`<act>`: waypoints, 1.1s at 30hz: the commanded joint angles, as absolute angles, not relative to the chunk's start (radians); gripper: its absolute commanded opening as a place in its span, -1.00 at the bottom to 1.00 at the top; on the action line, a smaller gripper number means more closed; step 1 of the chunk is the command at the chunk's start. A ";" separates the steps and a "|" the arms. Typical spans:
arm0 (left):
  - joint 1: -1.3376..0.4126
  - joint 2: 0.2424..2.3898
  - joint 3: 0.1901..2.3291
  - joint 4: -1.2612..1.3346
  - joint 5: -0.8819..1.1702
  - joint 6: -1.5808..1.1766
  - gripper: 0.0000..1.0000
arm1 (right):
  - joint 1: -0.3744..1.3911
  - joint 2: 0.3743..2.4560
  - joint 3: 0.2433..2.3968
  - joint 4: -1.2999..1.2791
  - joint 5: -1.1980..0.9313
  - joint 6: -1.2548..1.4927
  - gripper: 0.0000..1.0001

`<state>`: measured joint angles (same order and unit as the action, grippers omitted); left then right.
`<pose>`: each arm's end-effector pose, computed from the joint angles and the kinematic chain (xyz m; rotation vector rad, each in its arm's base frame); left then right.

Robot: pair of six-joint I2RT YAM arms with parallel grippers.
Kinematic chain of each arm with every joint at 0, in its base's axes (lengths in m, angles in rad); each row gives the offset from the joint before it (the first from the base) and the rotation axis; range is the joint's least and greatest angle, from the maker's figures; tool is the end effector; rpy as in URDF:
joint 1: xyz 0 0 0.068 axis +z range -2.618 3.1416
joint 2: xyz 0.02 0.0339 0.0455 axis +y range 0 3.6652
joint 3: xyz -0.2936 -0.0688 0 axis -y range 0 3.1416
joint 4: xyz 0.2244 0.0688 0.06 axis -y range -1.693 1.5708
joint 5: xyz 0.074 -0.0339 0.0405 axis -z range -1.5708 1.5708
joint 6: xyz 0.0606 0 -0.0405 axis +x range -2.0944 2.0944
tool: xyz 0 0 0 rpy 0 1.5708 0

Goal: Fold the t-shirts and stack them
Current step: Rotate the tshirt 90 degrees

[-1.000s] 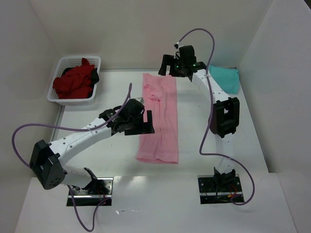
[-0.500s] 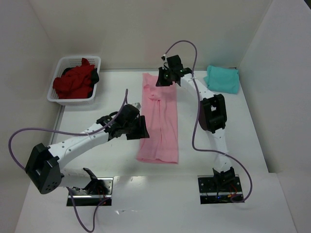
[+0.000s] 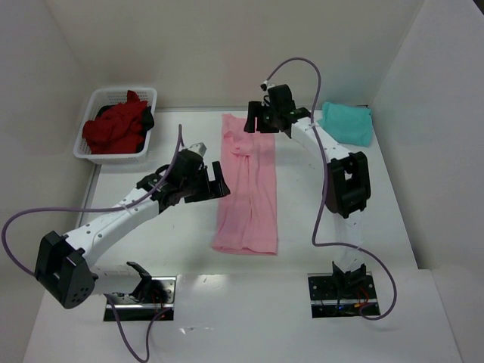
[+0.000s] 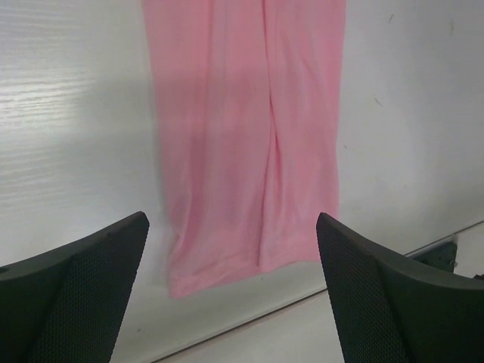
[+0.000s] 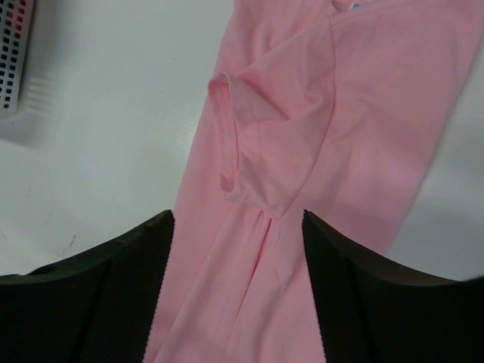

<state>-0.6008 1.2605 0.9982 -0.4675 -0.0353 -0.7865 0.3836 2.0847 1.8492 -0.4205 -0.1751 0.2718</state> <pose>0.2181 -0.1469 0.3031 -0.2408 2.3821 -0.6520 0.4620 0.1978 0.2936 -0.2248 2.2612 0.5483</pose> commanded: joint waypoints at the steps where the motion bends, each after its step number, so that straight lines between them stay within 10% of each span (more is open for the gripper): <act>1: -0.592 1.241 0.979 -0.382 0.006 -0.788 0.99 | 0.388 2.177 1.944 -0.402 -0.237 0.294 0.39; 6: -0.592 1.217 0.956 -0.403 -0.021 -0.798 0.99 | 0.422 2.299 2.034 -0.444 -0.277 0.294 0.10; 17: -0.494 1.078 0.900 -0.368 -0.049 -0.845 0.99 | 0.468 2.445 2.214 -0.454 -0.195 0.272 0.52; 33: -0.454 1.093 0.891 -0.383 0.041 -0.793 0.99 | 0.468 2.612 2.467 -0.494 -0.035 0.236 0.42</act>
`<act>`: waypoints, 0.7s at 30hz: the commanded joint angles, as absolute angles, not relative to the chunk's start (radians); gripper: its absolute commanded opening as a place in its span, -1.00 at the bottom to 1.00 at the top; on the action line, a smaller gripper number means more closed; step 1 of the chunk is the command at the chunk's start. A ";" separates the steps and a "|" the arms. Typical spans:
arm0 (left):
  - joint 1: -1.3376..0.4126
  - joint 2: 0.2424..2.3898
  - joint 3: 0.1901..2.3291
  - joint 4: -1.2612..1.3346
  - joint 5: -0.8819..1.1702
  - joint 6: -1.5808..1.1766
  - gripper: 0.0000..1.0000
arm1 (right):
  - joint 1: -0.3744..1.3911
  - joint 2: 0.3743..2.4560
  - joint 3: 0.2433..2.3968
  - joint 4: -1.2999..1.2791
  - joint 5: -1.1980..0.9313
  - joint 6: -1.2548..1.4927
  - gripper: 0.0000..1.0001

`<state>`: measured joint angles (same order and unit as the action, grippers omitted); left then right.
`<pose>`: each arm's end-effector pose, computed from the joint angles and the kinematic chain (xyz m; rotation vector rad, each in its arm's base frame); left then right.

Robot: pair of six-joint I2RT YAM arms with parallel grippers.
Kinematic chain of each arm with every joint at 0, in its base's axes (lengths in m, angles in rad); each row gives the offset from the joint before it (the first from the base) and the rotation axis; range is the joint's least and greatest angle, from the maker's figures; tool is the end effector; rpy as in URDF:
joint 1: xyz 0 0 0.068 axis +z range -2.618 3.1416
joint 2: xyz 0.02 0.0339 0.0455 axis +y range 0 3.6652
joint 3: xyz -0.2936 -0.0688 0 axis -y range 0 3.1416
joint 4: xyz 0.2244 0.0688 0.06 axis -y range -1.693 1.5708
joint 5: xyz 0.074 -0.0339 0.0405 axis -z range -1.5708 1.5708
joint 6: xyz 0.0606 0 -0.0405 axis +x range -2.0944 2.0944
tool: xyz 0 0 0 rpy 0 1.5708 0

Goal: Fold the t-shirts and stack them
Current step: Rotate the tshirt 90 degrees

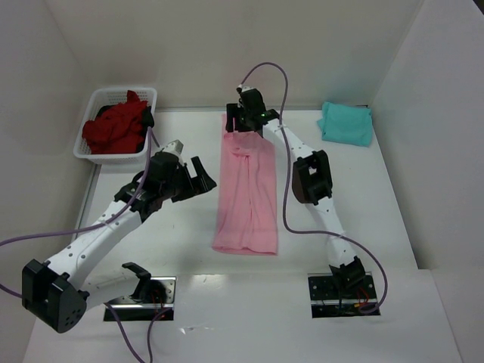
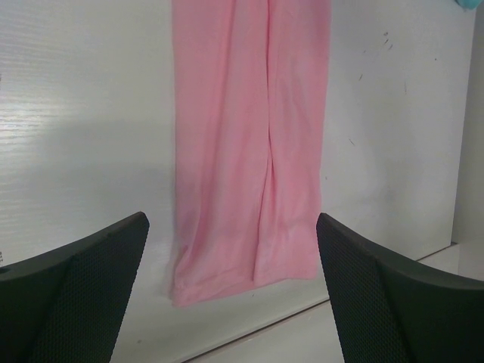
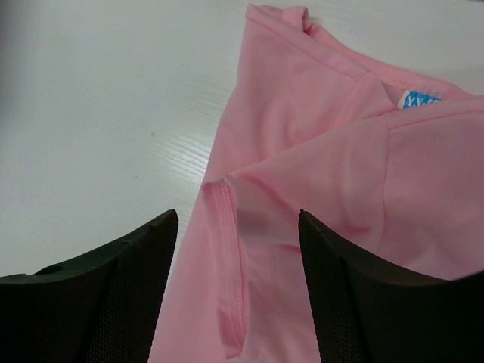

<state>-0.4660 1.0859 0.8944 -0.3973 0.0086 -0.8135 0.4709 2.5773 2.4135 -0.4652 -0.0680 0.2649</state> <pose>0.2024 -0.1024 0.3147 -0.3849 2.2230 -0.7279 0.5399 0.2795 0.2140 -0.2689 2.2246 0.4813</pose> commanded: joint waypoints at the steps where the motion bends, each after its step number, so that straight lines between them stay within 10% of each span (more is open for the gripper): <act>1: -0.449 1.097 0.891 -0.388 0.047 -0.793 0.99 | 0.468 2.612 2.467 -0.500 -0.035 0.232 0.41; 21: -0.399 1.085 0.853 -0.388 0.101 -0.775 0.99 | 0.534 2.633 2.436 -0.517 -0.066 0.186 -0.56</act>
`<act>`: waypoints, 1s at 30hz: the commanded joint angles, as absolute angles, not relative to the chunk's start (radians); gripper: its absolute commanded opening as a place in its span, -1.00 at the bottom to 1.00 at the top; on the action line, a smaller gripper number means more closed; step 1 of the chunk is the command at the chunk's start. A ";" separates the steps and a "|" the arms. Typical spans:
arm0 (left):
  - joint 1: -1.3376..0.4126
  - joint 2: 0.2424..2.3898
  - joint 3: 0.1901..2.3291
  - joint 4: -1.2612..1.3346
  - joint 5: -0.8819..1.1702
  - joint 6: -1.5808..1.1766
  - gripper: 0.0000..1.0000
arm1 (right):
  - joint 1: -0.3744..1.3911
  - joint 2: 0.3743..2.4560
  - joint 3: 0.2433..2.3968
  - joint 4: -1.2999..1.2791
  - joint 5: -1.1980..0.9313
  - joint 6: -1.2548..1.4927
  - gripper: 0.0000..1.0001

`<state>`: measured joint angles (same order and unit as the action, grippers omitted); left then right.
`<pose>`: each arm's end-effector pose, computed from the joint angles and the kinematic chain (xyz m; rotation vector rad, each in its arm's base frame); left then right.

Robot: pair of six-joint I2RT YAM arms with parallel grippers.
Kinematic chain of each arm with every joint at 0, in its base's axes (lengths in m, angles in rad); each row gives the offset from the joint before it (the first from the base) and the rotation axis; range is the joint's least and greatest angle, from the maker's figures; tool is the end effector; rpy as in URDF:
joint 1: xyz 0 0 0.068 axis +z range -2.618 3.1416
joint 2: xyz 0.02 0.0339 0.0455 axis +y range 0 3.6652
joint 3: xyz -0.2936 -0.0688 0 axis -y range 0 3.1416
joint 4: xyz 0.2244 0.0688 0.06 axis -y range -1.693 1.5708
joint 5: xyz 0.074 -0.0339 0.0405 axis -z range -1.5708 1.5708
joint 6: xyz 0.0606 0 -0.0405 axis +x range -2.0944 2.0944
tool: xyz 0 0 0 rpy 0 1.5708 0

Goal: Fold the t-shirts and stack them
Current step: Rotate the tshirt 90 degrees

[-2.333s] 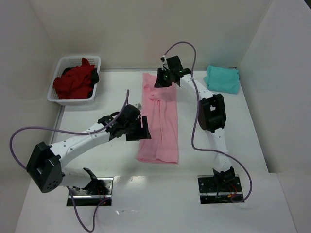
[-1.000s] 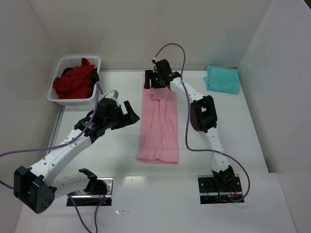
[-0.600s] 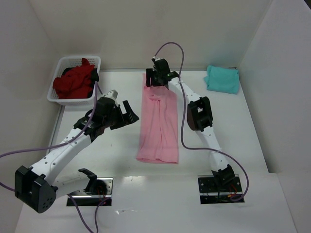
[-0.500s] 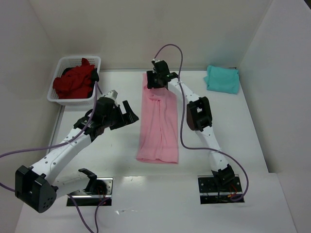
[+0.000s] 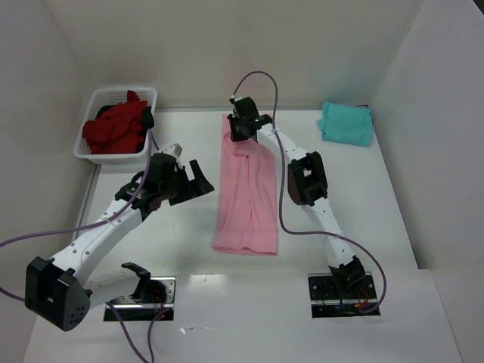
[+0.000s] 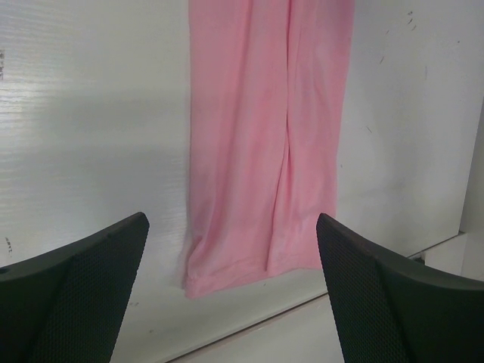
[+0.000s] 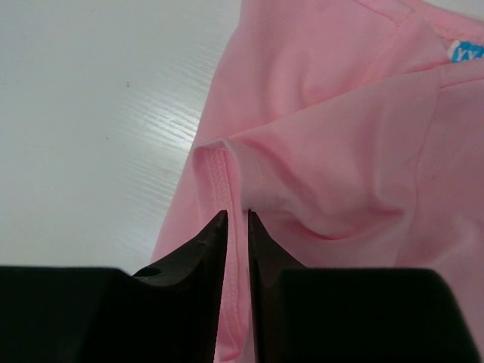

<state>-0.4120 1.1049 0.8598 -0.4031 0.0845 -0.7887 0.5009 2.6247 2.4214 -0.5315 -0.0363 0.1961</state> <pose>0.2064 -0.0958 0.2984 -0.3869 2.2905 -0.7332 0.5314 0.2934 0.1818 -0.3736 2.3080 0.3945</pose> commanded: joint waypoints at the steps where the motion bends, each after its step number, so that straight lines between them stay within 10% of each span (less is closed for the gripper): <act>1: -0.399 1.085 0.853 -0.388 0.104 -0.775 0.99 | 0.534 2.640 2.434 -0.517 -0.069 0.186 -0.60; 10: -0.390 1.066 0.834 -0.388 0.122 -0.766 0.99 | 0.545 2.640 2.418 -0.518 -0.126 0.195 -0.93; 15: -0.380 1.066 0.834 -0.388 0.131 -0.756 0.99 | 0.545 2.587 2.383 -0.538 -0.057 0.184 -0.03; 30: -0.371 1.066 0.825 -0.379 0.149 -0.756 0.99 | 0.545 2.448 2.188 -0.557 0.092 0.204 -0.07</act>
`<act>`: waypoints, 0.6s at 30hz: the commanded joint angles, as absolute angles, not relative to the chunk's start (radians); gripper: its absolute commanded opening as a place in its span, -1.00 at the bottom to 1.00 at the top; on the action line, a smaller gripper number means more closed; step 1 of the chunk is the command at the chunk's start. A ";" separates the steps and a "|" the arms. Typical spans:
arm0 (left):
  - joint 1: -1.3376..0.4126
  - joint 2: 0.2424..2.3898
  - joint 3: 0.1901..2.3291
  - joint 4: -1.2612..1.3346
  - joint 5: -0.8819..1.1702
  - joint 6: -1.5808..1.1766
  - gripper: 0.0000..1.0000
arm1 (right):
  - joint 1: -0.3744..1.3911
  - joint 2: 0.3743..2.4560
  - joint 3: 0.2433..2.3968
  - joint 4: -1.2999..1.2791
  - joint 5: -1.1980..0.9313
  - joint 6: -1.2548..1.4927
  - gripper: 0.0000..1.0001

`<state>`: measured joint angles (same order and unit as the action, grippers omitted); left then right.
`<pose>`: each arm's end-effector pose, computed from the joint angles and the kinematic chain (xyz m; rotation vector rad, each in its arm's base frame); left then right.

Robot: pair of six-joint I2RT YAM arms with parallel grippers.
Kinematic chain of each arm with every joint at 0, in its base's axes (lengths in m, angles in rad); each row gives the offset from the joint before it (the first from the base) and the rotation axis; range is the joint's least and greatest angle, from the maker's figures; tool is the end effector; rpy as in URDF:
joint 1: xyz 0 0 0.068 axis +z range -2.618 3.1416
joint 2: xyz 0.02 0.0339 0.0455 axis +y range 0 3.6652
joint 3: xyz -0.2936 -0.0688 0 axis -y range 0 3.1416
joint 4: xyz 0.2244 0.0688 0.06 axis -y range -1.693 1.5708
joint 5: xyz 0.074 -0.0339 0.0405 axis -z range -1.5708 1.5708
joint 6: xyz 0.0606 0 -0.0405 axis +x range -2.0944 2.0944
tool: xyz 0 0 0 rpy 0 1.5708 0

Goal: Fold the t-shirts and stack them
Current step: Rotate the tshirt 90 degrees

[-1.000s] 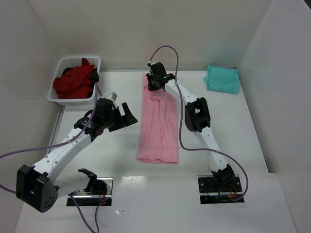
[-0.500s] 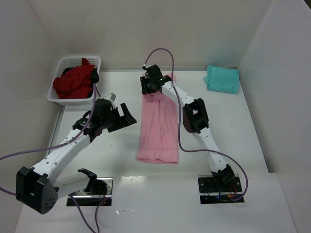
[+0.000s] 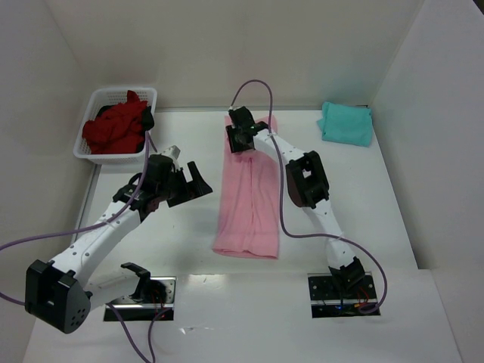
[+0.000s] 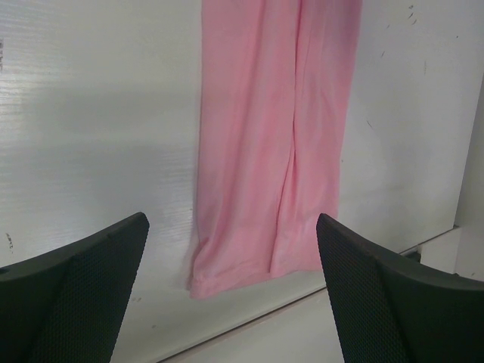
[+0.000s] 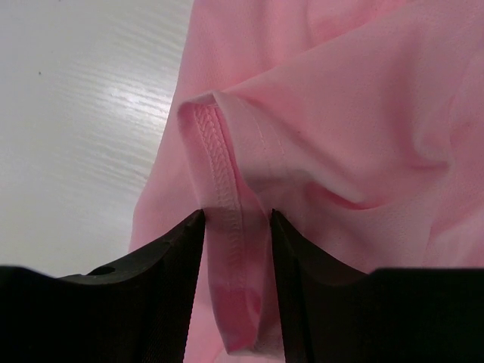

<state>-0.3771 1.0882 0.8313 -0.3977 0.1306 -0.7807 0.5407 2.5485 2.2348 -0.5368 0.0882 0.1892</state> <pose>0.2039 -0.0892 0.2929 -0.3938 2.3002 -0.7569 0.5035 0.2961 0.1644 -0.3850 2.3989 0.2263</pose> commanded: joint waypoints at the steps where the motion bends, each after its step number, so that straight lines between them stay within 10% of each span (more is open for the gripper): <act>1: -0.371 1.066 0.825 -0.379 0.157 -0.756 0.99 | 0.545 2.430 2.158 -0.532 0.073 0.216 -0.07; 18: -0.371 1.094 0.805 -0.319 0.207 -0.756 0.99 | 0.545 2.305 2.088 -0.522 0.111 0.214 0.02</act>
<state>-0.3763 1.0944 0.8108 -0.3643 0.1771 -0.7807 0.5407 2.3620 2.1014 -0.5276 0.0433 0.2278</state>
